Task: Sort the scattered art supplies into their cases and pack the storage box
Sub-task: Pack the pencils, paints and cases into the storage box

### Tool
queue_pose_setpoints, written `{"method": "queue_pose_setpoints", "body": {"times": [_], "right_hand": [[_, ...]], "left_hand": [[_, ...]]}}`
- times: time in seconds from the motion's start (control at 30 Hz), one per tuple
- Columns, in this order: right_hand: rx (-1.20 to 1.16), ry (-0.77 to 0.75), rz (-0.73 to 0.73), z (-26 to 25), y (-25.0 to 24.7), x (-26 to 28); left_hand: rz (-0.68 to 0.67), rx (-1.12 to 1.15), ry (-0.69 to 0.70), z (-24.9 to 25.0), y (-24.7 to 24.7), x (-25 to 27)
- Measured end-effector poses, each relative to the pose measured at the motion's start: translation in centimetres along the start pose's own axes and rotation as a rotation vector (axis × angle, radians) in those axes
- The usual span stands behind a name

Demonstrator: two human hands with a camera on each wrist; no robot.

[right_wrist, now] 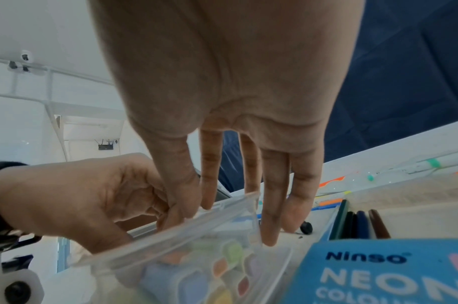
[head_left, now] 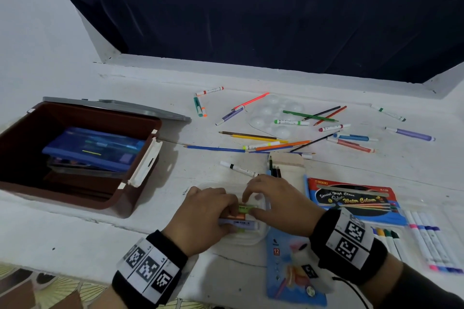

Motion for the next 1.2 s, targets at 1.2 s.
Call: {"method": "queue_pose_setpoints", "body": {"times": [1.2], "right_hand": [[0.283,0.417,0.008,32.0,-11.3,3.4]], "left_hand": [[-0.418,-0.381,0.1,16.1,6.1,-32.9]]}}
Point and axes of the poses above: each hand's wrist, its own x-axis away from the middle knuckle, its own y-axis out of the palm, z = x × y, the point moved 2 cm from there along -x, towards the middle knuckle, and after that the axes turned 13 degrees about x, right-handed, at the moved point
